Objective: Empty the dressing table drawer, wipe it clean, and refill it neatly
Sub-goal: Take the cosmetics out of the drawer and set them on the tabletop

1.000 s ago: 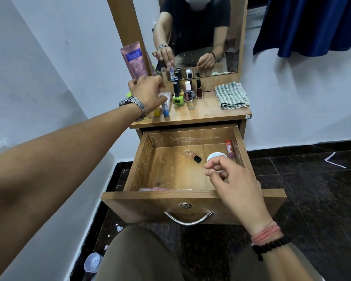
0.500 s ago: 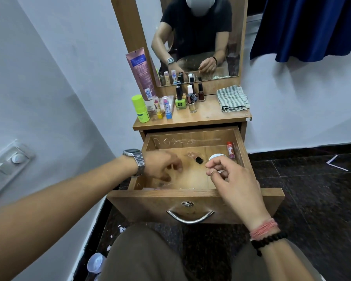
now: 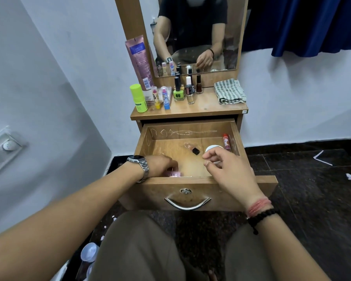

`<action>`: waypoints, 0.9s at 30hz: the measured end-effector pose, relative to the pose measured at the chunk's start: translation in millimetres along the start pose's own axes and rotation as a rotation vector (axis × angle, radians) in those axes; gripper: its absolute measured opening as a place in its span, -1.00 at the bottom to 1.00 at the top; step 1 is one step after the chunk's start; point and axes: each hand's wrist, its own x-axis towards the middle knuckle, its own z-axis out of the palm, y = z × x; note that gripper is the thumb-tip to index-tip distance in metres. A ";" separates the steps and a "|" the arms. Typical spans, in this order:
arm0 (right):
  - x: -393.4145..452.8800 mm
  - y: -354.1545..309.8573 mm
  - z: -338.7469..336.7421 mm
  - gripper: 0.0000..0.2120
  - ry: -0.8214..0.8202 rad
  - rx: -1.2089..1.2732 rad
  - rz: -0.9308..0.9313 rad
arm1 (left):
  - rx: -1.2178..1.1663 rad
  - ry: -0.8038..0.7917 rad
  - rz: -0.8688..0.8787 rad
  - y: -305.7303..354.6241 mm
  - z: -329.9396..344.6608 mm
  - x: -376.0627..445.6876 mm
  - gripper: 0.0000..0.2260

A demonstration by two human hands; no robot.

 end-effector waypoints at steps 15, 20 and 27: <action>110.4 -14.7 23.0 -0.82 -0.329 -0.412 -0.046 | -0.205 0.463 -0.063 3.8 -1.6 -34.2 -0.81; 133.6 -14.8 58.6 -0.71 -0.306 -0.659 -0.121 | -0.374 0.530 -0.089 2.5 6.4 -52.9 -0.86; 131.6 -6.4 73.6 -0.68 -0.254 -0.725 -0.178 | -0.358 0.529 -0.140 10.7 10.5 -57.1 -0.79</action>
